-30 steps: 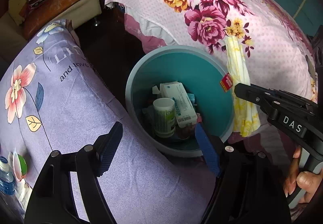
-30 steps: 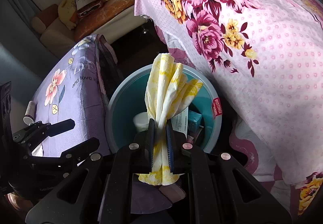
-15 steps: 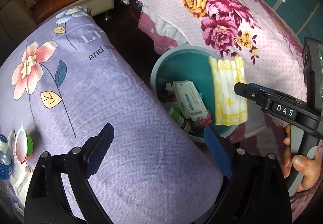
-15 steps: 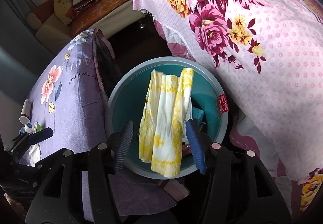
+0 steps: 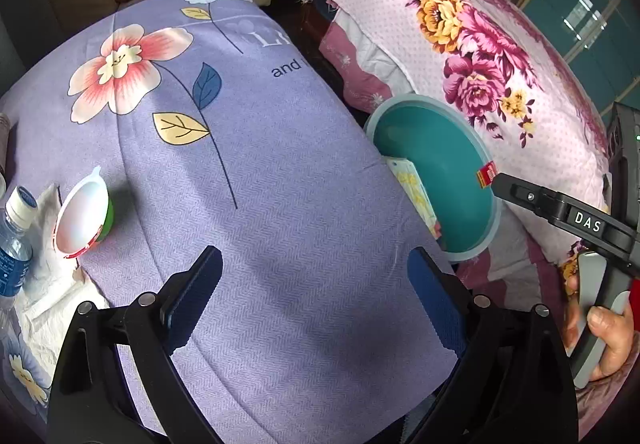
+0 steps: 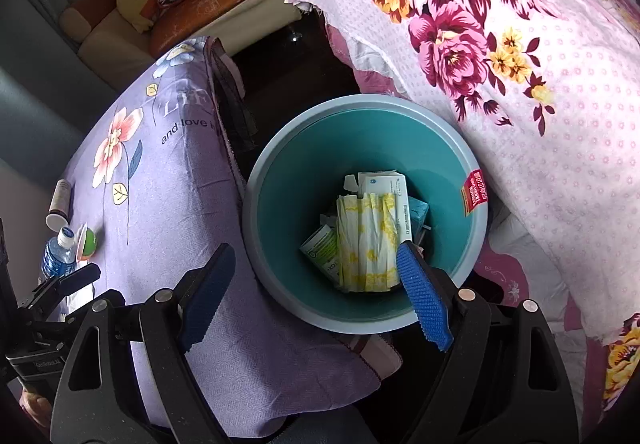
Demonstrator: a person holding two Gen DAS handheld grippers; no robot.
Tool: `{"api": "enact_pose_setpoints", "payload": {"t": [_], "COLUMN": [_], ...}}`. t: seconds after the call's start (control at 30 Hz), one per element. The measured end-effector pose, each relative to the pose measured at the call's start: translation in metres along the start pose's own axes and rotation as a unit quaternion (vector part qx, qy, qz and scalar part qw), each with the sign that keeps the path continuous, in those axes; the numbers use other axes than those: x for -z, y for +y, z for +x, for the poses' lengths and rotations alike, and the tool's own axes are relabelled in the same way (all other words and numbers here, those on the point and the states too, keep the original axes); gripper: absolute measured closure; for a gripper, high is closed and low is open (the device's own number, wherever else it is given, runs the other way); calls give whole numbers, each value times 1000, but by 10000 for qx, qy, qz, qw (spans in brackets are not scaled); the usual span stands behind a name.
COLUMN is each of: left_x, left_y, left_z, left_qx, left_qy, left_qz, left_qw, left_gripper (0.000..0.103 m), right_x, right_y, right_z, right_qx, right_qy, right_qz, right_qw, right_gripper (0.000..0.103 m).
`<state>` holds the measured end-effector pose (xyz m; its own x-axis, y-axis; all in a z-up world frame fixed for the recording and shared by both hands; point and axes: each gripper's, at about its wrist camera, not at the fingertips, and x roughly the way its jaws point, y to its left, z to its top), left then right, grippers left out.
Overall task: Collect trash
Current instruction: 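Move both grippers back over the blue bottle and white lid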
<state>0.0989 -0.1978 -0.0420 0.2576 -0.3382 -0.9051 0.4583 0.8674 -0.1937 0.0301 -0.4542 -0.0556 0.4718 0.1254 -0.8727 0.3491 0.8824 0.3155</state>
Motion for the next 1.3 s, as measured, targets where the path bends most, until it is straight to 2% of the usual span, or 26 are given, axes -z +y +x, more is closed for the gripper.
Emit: {"api": "enact_pose_setpoints", "payload": {"t": [0.43, 0.9, 1.3], "left_x": [26, 53, 67], "left_y": [56, 124, 215], "left_z": [-36, -68, -119], "left_qx": [-18, -20, -827], "left_qy": [-270, -509, -733], "left_qz": [-446, -856, -630], "left_qw": [9986, 9950, 9919], "left_gripper": [9, 9, 9], "right_x": [17, 38, 51], "right_y": [82, 181, 265], "right_z": [-1, 9, 42], "right_qx": [31, 131, -102], "right_qy": [202, 430, 851], "right_qz": [-831, -1763, -2512], "right_qw": [9963, 9833, 9641], "right_gripper": [23, 20, 19]}}
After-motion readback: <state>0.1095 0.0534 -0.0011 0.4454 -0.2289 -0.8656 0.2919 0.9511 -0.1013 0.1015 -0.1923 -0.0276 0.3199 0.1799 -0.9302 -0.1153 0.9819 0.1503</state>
